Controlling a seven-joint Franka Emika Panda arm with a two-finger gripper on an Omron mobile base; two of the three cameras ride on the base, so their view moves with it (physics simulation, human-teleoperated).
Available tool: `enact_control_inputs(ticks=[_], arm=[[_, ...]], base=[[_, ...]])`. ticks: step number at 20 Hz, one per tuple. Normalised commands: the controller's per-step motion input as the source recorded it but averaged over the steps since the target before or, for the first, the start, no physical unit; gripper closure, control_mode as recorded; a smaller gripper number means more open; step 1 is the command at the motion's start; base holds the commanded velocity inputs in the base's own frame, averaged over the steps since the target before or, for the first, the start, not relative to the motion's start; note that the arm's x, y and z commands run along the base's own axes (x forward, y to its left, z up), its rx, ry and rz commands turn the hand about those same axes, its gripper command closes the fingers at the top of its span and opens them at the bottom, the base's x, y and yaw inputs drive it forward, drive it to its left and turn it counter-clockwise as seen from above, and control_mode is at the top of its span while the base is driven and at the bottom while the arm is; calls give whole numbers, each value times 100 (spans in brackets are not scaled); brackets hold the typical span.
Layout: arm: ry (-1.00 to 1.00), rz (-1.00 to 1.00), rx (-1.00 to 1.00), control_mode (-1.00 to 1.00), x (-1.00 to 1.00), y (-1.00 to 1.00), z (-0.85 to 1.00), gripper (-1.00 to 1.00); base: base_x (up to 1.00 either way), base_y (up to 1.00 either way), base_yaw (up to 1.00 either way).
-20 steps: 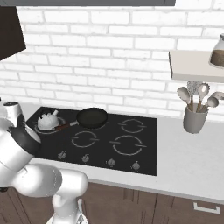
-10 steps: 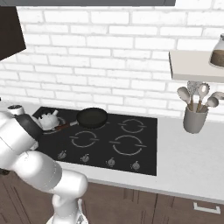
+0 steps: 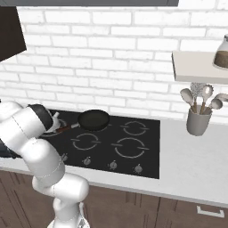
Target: Pick the kettle from the counter and place it on a stove burner. Then turn the burner on.
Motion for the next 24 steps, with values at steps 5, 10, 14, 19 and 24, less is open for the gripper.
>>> enact_control_inputs(ticks=[5,10,14,19,24], arm=[[6,0,-2,-100,5,12,-26,100],[5,0,-1,-100,0,7,-24,100],[2,0,0,-100,0,0,-21,100],[0,0,0,-100,0,0,-1,100],[0,1,0,-100,-1,0,-1,100]], base=[[0,0,0],[0,0,0],[0,0,0],[0,0,0],[0,0,0]])
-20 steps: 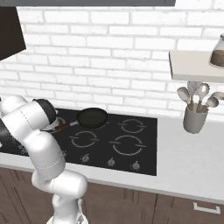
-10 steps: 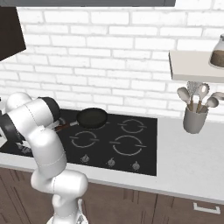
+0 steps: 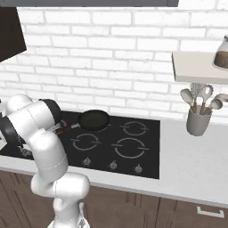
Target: Pick the kettle from the counter and place it on a stove burner. Then turn the burner on.
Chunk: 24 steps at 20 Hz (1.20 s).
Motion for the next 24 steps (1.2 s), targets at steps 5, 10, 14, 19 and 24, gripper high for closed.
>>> enact_control_inputs(ticks=[5,10,14,19,24], arm=[[0,20,0,-100,-16,5,-24,100],[0,31,0,-100,-12,8,-30,100],[0,33,0,-100,-10,4,-30,100],[0,32,0,-100,-9,2,-31,100],[0,23,0,-100,-11,0,-19,100]], base=[[0,0,0],[0,0,0],[0,0,0],[0,0,0],[0,0,0]])
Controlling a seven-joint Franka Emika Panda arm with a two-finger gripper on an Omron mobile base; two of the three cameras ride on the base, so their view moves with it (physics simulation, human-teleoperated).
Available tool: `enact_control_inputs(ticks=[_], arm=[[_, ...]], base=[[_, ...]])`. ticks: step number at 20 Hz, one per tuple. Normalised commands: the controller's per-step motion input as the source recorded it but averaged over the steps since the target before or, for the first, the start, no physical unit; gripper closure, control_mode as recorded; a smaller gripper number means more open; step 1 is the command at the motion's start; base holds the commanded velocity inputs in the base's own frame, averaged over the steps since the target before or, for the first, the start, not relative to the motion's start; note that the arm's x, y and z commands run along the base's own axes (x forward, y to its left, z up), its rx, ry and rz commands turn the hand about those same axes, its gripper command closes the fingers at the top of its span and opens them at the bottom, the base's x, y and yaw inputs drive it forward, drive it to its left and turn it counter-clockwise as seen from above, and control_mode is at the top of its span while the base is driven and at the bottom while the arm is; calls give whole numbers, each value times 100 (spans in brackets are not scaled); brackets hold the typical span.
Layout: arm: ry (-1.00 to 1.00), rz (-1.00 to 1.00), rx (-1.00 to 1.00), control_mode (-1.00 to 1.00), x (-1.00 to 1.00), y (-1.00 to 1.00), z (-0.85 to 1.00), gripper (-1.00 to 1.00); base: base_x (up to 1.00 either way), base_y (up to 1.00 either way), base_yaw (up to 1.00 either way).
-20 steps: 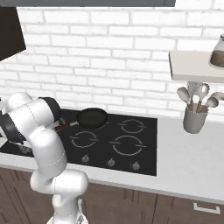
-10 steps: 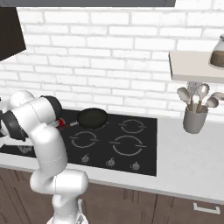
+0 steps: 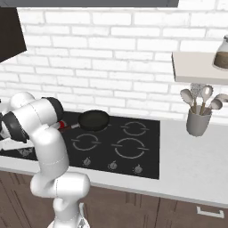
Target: Pick the kettle from the counter and place it on a stove burner. Then turn the burner on.
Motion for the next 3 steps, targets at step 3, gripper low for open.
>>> enact_control_inputs(ticks=[3], arm=[[-5,8,0,-100,-5,0,-1,100]], base=[[0,0,0]])
